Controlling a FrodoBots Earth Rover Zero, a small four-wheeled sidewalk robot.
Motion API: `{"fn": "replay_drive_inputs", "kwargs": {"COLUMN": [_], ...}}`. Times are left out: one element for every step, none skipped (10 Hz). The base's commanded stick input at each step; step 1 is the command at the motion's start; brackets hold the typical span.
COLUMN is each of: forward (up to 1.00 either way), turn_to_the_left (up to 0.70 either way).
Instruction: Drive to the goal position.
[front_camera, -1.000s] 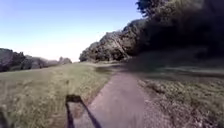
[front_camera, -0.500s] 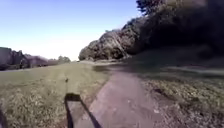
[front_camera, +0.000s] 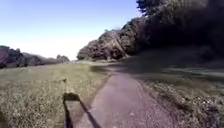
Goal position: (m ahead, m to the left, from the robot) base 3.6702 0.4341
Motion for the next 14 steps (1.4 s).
{"fn": "replay_drive_inputs", "kwargs": {"forward": [0.7, 0.7, 0.7, 0.7, 0.7, 0.7, 0.7, 0.7, 0.7, 0.7, 0.7, 0.65, 0.5, 0.5], "turn_to_the_left": [-0.06, -0.02, 0.0, 0.0, 0.0, 0.0, 0.0, 0.0, 0.0, 0.0, 0.0, 0.0, 0.0, 0.0]}}
